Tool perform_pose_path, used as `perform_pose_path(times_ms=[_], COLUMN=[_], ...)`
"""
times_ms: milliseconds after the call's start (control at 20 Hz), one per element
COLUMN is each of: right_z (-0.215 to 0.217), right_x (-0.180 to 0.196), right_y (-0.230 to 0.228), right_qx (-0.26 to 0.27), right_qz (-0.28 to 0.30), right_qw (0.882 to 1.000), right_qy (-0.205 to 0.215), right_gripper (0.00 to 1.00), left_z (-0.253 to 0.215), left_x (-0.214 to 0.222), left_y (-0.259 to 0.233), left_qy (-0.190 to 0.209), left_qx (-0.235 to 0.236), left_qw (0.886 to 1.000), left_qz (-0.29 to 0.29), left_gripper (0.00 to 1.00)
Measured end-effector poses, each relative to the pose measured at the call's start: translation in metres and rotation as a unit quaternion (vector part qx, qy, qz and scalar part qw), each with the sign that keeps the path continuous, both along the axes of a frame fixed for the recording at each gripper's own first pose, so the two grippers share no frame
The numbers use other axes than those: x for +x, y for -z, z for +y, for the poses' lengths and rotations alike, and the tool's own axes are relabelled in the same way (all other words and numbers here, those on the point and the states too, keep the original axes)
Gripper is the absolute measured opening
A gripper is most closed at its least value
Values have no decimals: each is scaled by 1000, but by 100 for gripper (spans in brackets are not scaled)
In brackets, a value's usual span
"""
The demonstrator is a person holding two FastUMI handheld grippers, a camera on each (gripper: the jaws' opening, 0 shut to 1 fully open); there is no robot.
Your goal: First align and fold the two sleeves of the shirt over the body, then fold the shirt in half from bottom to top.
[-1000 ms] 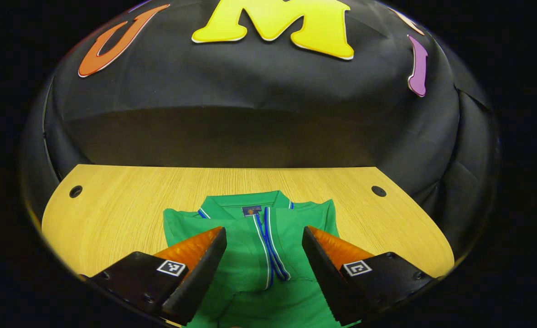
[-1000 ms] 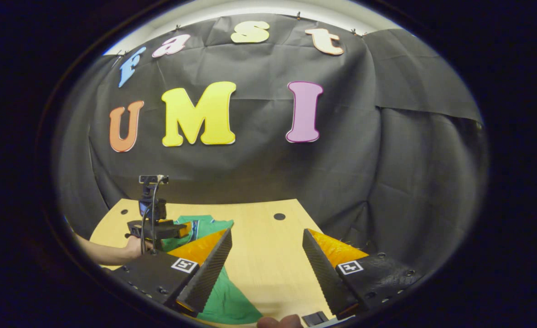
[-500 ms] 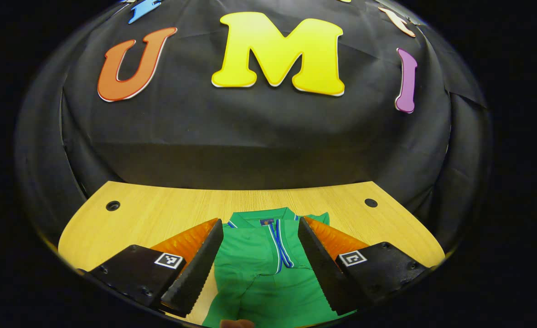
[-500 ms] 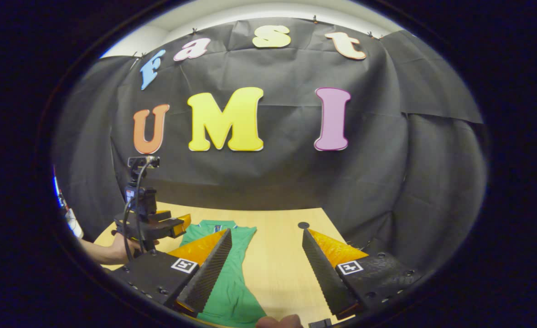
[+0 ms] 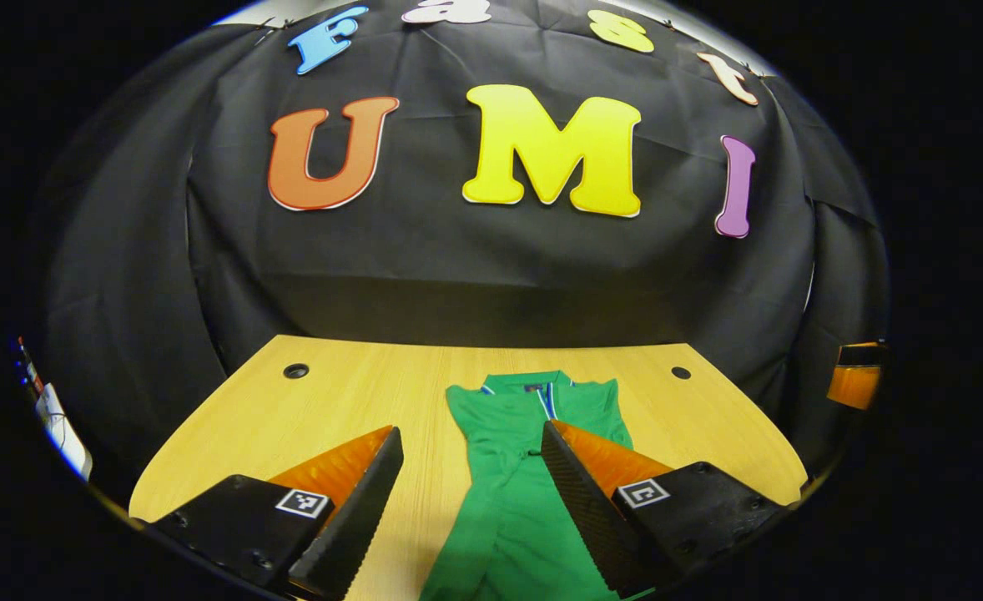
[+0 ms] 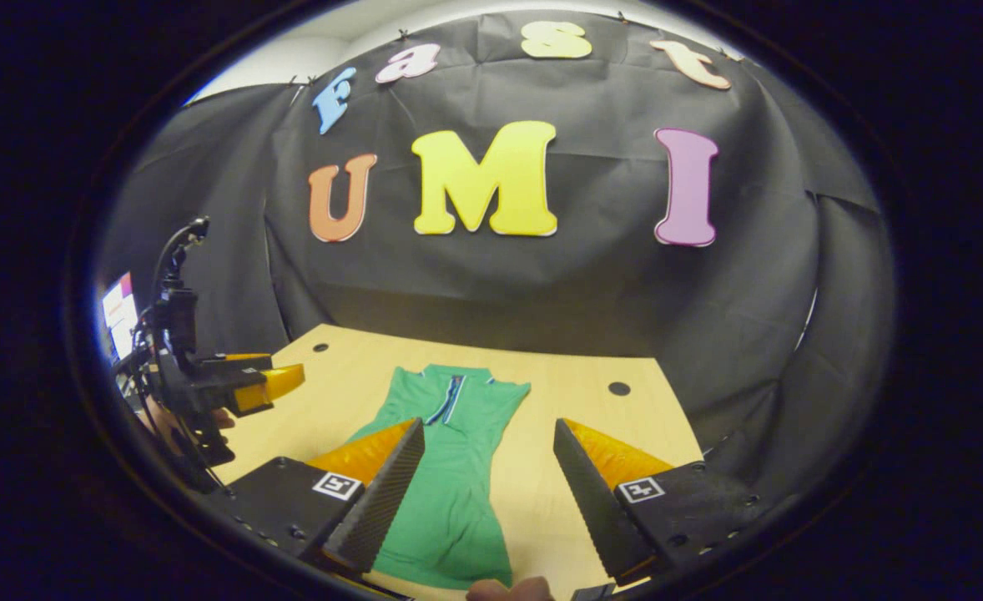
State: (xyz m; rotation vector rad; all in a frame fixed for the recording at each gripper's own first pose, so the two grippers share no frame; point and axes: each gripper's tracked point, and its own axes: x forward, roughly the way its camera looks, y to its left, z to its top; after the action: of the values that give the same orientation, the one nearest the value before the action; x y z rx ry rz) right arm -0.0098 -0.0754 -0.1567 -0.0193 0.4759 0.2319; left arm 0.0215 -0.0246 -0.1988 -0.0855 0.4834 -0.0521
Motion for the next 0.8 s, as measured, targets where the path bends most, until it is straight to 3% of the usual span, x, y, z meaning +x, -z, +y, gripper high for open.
perform_pose_path(times_ms=[250,450,600,800], right_z=[-7,-25,-37,-39], right_x=[-21,-54,-78,-108], right_y=[54,108,151,193], right_qx=[-40,-68,-96,-96], right_qz=[60,134,188,248], right_qw=[997,988,977,963], right_qy=[-40,-41,-44,-46], right_gripper=[95,96,96,96], left_z=[22,24,28,24], left_x=[-58,-112,-150,-189], left_y=[34,76,109,149], left_qy=[20,58,91,117], left_qx=[18,3,5,-13], left_qw=[997,988,974,951], left_qz=[69,145,209,285], left_gripper=[100,100,100,100])
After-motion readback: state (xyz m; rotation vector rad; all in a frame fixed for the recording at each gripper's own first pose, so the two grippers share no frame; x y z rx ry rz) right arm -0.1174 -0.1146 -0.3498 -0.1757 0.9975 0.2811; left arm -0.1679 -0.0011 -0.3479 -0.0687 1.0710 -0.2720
